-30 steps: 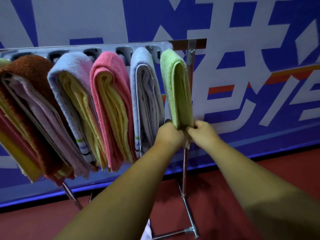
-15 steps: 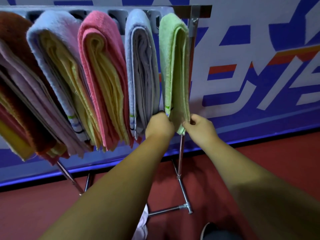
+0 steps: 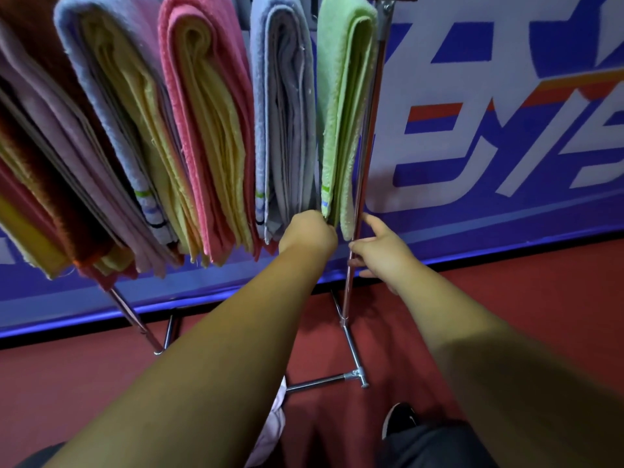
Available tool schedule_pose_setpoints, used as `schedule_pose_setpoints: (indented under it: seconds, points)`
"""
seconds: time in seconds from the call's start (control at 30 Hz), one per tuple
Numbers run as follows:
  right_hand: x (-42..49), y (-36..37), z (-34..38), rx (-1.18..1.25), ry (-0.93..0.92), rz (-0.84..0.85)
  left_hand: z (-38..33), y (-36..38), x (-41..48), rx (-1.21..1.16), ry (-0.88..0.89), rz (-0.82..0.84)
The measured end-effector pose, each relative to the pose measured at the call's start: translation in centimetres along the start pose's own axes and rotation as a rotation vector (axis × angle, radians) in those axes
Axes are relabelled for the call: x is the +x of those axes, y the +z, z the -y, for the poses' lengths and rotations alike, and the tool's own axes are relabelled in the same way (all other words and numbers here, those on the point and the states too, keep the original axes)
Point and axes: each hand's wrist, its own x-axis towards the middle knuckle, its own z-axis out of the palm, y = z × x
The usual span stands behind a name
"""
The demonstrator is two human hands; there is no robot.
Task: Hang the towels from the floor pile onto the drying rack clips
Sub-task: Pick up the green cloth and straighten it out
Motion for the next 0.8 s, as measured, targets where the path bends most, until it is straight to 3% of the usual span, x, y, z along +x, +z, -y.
schedule_pose_setpoints:
  seconds: [0.37, 0.6, 0.8]
  points:
    - [0.6, 1.2, -2.3, 0.106, 0.057, -0.018, 1.5, 2.7, 1.3, -0.003, -0.006, 0.158]
    - [0.5, 5.9, -9.6, 0.131, 0.279, 0.068, 9.2, 7.1, -0.5, 0.02, -0.037, 0.344]
    - [0.4, 11.7, -16.1, -0.109, 0.5, 0.257, 16.8, 11.5, -2.4, -0.155, -0.222, 0.525]
